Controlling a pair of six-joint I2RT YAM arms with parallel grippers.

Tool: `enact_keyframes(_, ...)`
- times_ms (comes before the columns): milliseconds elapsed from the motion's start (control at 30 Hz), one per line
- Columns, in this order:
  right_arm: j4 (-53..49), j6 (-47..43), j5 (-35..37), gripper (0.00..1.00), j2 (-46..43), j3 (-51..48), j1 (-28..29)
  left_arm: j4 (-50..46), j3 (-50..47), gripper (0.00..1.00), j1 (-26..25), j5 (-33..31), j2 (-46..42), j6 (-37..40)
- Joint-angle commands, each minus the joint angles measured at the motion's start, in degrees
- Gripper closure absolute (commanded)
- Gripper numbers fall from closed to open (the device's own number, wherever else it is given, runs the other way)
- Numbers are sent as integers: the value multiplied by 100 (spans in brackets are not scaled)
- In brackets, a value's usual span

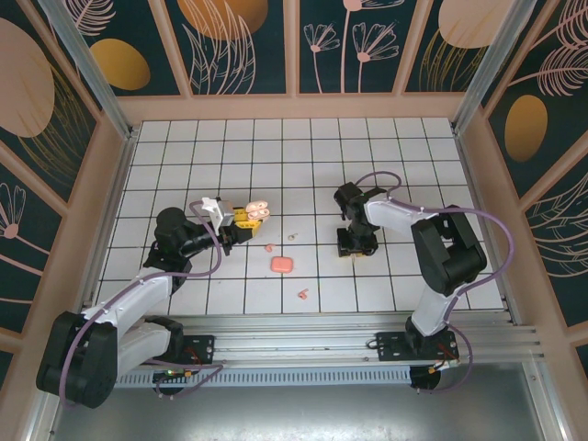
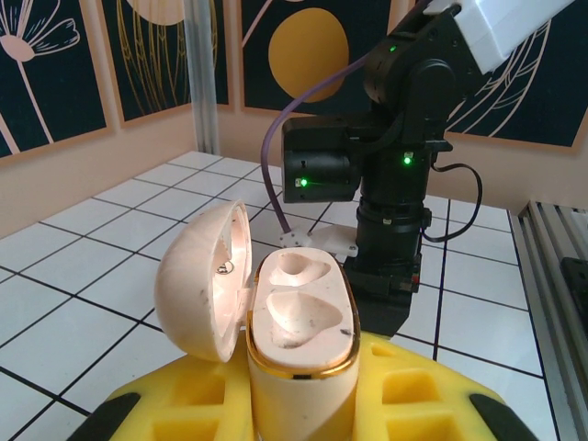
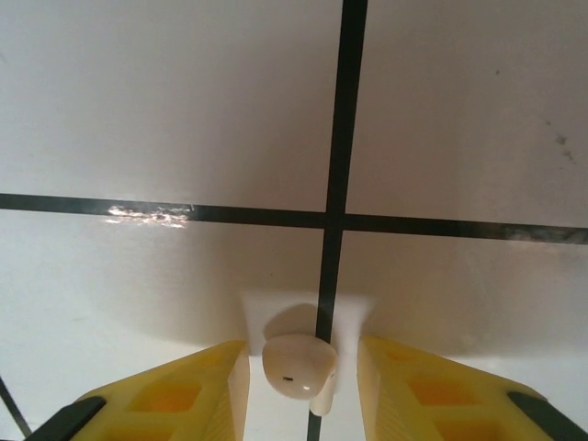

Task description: Insert the wireless bluetooth earbuds into the charging case

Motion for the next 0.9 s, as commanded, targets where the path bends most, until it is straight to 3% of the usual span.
enact_keyframes(0,95,-138,106,65,75,87,21,32,-19,86,-32,-16,-2,-9)
enact_keyframes(500,346,-26,270,78,-70,-190,21,47,-17,86,-32,-60,17,-54)
enact_keyframes(700,676,322,274,79,-677,-391,21,113,-31,86,-31,-54,18,-75)
enact_keyframes(867,1761,1042,160,79,-1530,-609,129,405,-82,86,-29,-88,65,-169)
